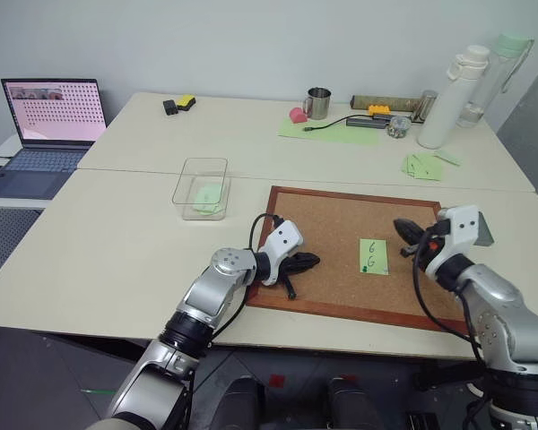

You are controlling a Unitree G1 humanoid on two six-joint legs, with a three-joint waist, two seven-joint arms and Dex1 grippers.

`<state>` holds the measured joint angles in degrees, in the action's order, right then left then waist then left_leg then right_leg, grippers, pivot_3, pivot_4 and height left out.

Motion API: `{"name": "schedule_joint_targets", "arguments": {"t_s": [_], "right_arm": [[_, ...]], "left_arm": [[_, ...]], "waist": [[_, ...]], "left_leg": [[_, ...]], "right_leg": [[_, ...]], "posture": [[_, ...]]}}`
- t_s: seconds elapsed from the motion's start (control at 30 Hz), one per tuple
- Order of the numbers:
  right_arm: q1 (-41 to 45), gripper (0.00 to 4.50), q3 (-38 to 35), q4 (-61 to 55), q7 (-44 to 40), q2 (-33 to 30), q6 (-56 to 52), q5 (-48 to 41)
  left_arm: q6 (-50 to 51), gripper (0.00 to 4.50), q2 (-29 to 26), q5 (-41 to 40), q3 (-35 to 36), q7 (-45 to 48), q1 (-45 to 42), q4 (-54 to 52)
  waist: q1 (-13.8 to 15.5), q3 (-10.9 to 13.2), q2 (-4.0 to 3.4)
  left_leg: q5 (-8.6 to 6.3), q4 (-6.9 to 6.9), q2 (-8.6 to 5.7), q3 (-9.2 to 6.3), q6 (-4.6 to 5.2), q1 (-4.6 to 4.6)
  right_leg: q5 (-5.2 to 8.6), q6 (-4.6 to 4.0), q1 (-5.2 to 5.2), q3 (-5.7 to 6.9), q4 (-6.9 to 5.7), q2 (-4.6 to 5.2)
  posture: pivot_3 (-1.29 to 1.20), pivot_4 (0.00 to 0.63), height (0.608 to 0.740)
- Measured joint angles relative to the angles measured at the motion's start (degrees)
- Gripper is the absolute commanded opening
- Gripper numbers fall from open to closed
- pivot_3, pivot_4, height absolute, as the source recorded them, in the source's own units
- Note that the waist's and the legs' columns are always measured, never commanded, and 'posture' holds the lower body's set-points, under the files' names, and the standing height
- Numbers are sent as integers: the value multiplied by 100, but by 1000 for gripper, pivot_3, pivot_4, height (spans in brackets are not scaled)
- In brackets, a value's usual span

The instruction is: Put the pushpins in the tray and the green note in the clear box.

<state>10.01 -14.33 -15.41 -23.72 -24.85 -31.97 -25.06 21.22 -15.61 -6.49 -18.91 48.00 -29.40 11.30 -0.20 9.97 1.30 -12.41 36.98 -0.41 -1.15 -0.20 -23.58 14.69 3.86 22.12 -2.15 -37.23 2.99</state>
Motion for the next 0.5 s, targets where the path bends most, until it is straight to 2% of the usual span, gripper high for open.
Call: {"name": "schedule_joint_targets", "arguments": {"t_s": [0.13, 0.27, 0.5], "right_arm": [[331, 14, -145, 473, 80, -178, 37, 30], [909, 14, -440, 1865, 417, -598, 296, 493], [1770, 14, -582, 3969, 316, -913, 776, 675]], "left_arm": [[44, 0, 3, 0, 13, -11, 7, -26], [74, 0, -1, -5, 31, -16, 34, -71], [172, 0, -44, -7, 93, -109, 179, -288]], "waist": [[-1, 0, 0], [-4, -1, -2], [-40, -2, -6]], "left_leg": [[0, 0, -1, 1, 0, 0], [0, -3, -1, 9, 1, 3], [0, -7, 2, 20, 1, 7]], "right_leg": [[0, 0, -1, -1, 1, 0], [0, -1, 0, -6, 2, 0], [0, -1, -1, -17, 3, -4]], "posture": [[0, 150, 740], [0, 150, 740], [0, 150, 740]]}}
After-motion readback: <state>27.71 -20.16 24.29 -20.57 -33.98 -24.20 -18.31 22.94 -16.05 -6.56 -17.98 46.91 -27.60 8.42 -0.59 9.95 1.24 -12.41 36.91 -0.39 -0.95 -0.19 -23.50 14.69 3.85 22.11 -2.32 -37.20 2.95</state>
